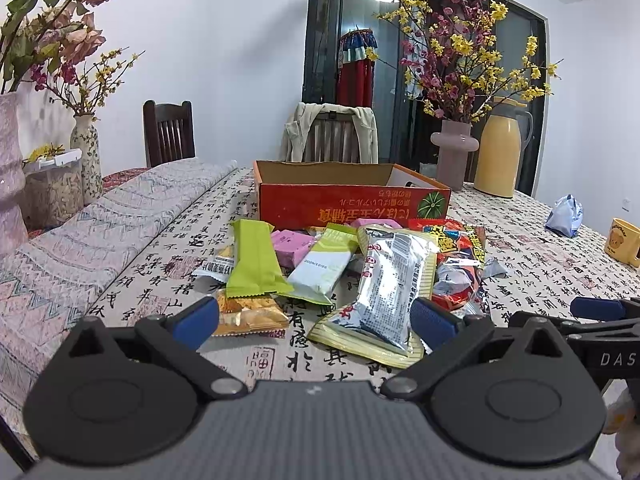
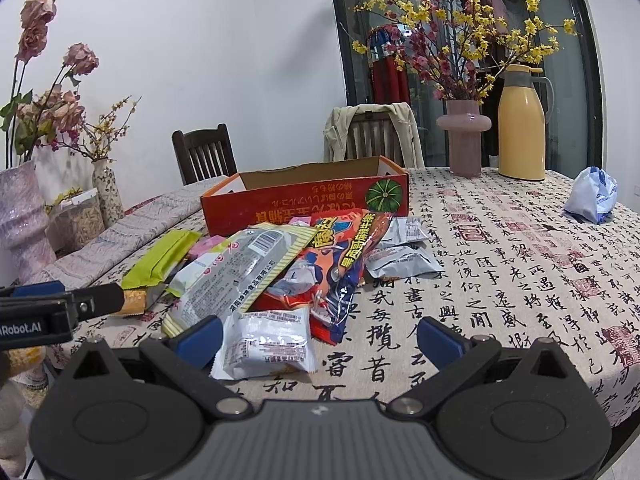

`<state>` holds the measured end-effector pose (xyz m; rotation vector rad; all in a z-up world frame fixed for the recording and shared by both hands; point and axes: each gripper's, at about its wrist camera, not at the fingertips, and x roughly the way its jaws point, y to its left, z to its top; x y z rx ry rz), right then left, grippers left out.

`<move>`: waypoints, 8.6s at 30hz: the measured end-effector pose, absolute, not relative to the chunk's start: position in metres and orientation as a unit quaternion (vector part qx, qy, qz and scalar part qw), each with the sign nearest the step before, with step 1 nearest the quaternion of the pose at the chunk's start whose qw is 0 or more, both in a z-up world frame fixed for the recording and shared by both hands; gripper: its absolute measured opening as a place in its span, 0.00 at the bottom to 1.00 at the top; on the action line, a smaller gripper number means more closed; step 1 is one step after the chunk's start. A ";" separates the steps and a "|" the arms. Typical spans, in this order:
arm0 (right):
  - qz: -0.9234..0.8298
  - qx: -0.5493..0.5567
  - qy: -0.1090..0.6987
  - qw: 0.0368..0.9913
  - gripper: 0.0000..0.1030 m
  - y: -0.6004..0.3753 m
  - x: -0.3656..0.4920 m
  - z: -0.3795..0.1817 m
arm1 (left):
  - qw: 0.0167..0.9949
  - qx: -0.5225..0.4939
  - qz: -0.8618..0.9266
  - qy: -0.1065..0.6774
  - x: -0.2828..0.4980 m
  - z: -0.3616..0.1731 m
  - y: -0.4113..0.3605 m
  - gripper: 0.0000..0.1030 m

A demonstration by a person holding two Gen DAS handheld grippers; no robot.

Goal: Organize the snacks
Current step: 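Grasp the green snack bar with the left tool while the right tool grasps a white sachet, then lower the green bar and white sachet into the cardboard box and open both tools, then grasp the red-orange chip bag with the right tool, then grasp the cookie packet with the left tool while the right tool holds the chip bag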

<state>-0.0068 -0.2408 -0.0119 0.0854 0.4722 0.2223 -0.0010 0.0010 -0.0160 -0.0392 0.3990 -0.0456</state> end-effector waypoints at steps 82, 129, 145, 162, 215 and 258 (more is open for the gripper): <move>0.111 0.036 0.202 0.972 0.46 -0.270 0.099 0.004 | 0.943 -0.015 0.070 0.325 0.188 0.006 0.038 0.34; 0.156 -0.002 0.396 0.905 0.46 -0.223 0.392 -0.007 | 0.921 0.005 0.053 0.386 0.384 0.018 -0.008 0.34; 0.107 0.019 0.284 0.953 0.98 -0.249 0.315 0.057 | 0.960 -0.031 0.035 0.277 0.309 0.069 0.001 1.00; 0.087 0.047 0.233 0.968 1.00 -0.272 0.164 0.044 | 0.969 -0.058 0.007 0.242 0.166 0.047 0.023 1.00; 0.030 -0.003 0.315 0.949 0.69 -0.190 0.123 -0.030 | 0.957 -0.092 0.041 0.272 0.064 -0.023 0.072 1.00; 0.052 0.066 0.238 0.968 0.49 -0.247 0.060 -0.015 | 0.929 -0.083 0.068 0.355 0.115 -0.032 0.049 0.47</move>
